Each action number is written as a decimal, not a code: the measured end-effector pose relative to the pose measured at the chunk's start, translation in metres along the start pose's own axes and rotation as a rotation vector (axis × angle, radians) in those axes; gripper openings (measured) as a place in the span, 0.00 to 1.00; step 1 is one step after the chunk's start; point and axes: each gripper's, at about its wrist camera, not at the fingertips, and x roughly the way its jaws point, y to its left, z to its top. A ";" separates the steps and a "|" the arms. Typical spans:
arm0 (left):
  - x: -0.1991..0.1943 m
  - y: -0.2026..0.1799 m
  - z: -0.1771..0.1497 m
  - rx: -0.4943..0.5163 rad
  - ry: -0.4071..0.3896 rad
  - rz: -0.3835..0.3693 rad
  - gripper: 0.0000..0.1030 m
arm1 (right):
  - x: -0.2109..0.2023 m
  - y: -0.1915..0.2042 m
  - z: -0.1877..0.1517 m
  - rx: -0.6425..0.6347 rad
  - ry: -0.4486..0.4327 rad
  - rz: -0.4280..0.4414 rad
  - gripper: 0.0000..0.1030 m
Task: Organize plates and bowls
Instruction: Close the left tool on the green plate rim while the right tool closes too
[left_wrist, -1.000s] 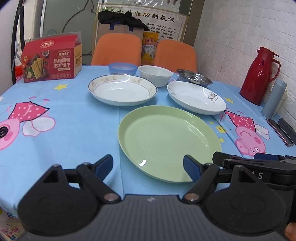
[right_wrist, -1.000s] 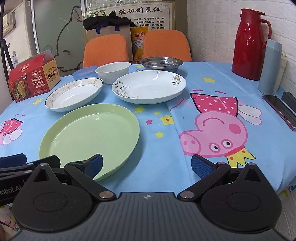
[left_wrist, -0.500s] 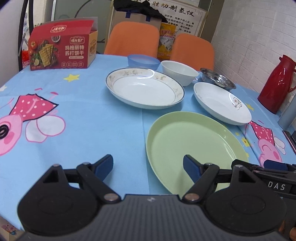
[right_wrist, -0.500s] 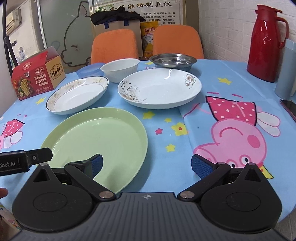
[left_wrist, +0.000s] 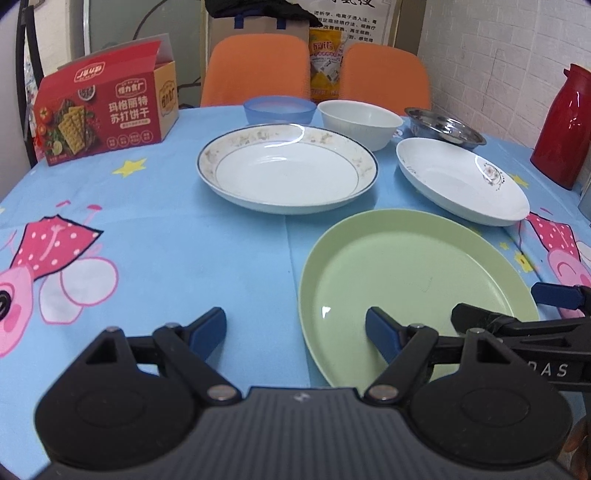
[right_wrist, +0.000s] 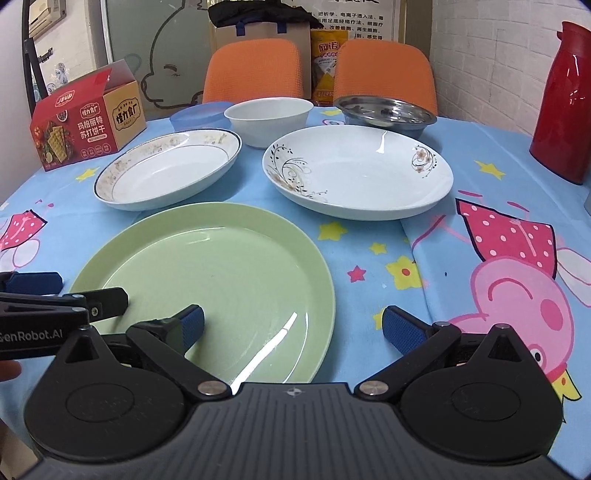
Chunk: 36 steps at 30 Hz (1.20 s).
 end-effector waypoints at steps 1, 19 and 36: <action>0.000 0.001 0.000 -0.001 0.000 -0.001 0.76 | 0.000 0.000 -0.001 0.000 -0.007 -0.001 1.00; 0.004 -0.004 0.003 0.009 -0.008 0.003 0.77 | 0.000 -0.001 -0.002 0.008 -0.028 0.002 1.00; 0.006 -0.008 0.003 0.006 -0.023 -0.002 0.77 | 0.000 -0.006 -0.005 0.004 -0.050 -0.013 1.00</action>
